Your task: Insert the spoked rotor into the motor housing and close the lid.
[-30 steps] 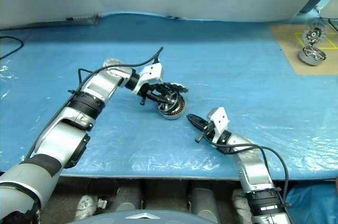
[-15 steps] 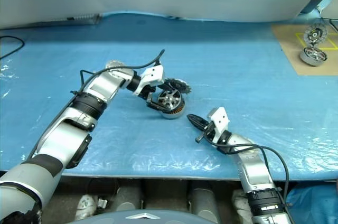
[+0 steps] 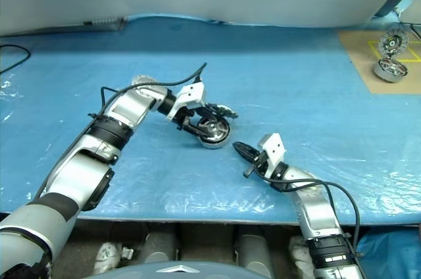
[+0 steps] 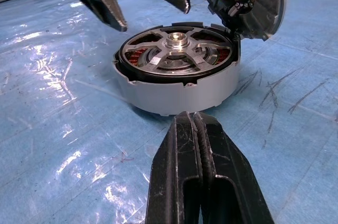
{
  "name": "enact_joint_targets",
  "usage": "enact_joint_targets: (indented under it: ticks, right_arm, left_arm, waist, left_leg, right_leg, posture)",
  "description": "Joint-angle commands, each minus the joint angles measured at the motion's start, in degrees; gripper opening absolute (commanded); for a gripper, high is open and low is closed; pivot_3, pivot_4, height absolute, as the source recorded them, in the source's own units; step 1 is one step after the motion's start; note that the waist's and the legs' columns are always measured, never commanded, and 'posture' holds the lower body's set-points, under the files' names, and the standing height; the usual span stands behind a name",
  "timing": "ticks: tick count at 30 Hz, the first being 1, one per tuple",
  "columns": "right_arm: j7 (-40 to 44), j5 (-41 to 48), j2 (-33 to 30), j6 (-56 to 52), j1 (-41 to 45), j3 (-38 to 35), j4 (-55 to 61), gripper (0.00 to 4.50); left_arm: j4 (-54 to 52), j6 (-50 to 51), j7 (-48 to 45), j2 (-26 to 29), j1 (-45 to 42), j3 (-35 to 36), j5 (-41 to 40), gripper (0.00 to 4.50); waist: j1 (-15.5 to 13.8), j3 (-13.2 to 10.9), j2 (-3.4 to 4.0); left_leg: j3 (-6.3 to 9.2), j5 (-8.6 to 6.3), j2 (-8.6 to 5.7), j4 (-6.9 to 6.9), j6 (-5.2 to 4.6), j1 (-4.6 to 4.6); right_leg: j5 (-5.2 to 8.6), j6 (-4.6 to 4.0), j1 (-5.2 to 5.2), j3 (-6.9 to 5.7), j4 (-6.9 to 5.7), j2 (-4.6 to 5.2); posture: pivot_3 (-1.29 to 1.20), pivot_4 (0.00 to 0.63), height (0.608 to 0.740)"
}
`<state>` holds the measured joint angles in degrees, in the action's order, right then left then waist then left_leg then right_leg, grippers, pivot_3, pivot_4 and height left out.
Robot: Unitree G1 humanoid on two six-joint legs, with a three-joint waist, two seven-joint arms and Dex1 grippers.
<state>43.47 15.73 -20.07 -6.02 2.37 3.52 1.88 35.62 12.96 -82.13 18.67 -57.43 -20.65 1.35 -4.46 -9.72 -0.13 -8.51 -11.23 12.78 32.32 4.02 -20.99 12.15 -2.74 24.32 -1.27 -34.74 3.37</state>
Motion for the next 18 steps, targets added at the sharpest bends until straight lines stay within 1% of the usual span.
enact_joint_targets:
  ticks: [1,4,5,9,12,14,18]
  right_arm:
    - [-0.34,0.33,0.10,0.37,0.16,-0.17,1.34,0.00]
    - [-0.49,0.33,0.11,0.38,-0.05,-0.18,1.43,0.00]
    - [-0.52,0.33,0.11,0.36,-0.11,-0.16,1.48,0.00]
    - [-0.72,0.34,0.05,0.34,-0.23,-0.06,1.61,0.00]
    - [-0.76,0.37,0.09,0.45,-0.18,-0.02,1.41,0.00]
    - [-0.76,0.34,0.13,0.49,-0.19,0.11,1.37,0.00]
    - [-0.72,0.33,0.17,0.51,-0.17,0.22,1.30,0.00]
  left_arm:
    - [-0.91,-0.55,-0.15,0.02,-0.98,-0.07,-0.15,1.33]
    - [-1.33,0.02,-0.31,-0.06,-1.35,0.75,-1.05,0.24]
    - [-1.78,0.46,-0.61,0.05,-1.34,1.09,-1.53,0.02]
    - [-4.26,2.25,-1.92,1.50,-0.04,2.01,-3.24,0.02]
    - [-6.49,3.41,-0.74,3.06,2.50,2.36,-3.71,0.02]
    - [-7.75,3.88,1.36,3.16,4.15,3.23,-4.11,0.02]
    - [-8.49,4.49,7.93,1.36,7.46,4.94,-4.12,0.02]
  waist:
    - [0.00,0.00,0.00]
    - [0.00,0.00,0.00]
    - [0.00,0.00,0.00]
    - [0.02,0.00,0.00]
    - [0.13,0.00,0.00]
    - [0.13,0.00,0.00]
    - [0.02,0.00,-0.01]
  left_leg:
    - [0.00,0.00,0.00,0.00,0.00,0.00]
    - [0.00,0.00,0.00,-0.01,0.00,0.00]
    - [0.00,0.00,0.00,-0.01,0.00,0.00]
    - [0.00,0.00,0.00,-0.01,0.00,0.00]
    - [-0.01,0.00,0.01,-0.03,0.00,0.03]
    - [-0.01,0.00,0.02,-0.05,0.00,0.03]
    - [-0.01,0.00,0.00,-0.01,0.00,0.00]
  right_leg:
    - [0.00,0.00,0.00,0.00,0.00,0.00]
    - [0.00,0.00,0.00,0.00,0.01,0.00]
    - [0.00,0.00,0.00,0.00,0.01,0.00]
    - [0.00,0.00,0.00,0.00,0.01,0.00]
    - [0.00,-0.01,0.00,0.00,0.01,-0.01]
    - [0.01,-0.01,0.00,0.00,0.01,-0.01]
    - [0.01,-0.01,0.00,-0.01,0.01,0.01]
  posture:
    - [0.00,0.150,0.740]
    - [0.00,0.150,0.740]
    - [0.00,0.150,0.740]
    - [0.00,0.150,0.740]
    - [0.00,0.150,0.740]
    - [0.00,0.150,0.740]
    - [0.00,0.150,0.740]
